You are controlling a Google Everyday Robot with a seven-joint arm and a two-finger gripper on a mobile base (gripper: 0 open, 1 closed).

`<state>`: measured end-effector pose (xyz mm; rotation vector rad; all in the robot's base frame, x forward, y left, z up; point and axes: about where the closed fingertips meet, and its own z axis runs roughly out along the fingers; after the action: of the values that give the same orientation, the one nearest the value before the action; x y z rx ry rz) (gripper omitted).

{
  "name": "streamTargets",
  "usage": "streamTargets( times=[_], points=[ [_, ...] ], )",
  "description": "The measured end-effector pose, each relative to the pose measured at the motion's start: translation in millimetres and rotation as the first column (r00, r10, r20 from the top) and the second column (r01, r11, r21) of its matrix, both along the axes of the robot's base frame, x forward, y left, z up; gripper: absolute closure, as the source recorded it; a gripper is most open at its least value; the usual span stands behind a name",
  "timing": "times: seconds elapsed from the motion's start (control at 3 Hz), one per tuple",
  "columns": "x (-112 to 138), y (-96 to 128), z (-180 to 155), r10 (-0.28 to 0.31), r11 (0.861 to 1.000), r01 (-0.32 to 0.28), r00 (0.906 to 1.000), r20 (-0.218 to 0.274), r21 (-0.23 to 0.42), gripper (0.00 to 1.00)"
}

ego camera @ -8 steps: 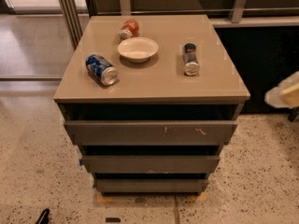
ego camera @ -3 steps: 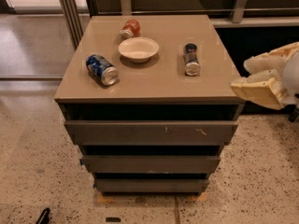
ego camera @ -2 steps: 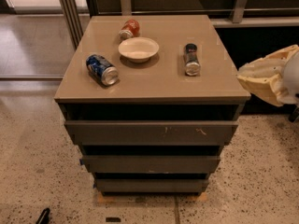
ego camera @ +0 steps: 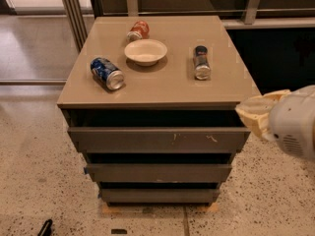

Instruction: Open middle drawer

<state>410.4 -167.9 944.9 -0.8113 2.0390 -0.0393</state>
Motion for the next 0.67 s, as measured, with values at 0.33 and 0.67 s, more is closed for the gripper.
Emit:
streamTargets(
  times=[0.33, 0.67],
  points=[
    [-0.6, 4.3, -61.5, -0.040, 0.998, 0.044, 0.9955, -0.085, 0.043, 1.00],
    [-3.8, 7.1, -117.2, -0.051, 0.996, 0.062, 0.9807, -0.189, 0.056, 1.00]
  ],
)
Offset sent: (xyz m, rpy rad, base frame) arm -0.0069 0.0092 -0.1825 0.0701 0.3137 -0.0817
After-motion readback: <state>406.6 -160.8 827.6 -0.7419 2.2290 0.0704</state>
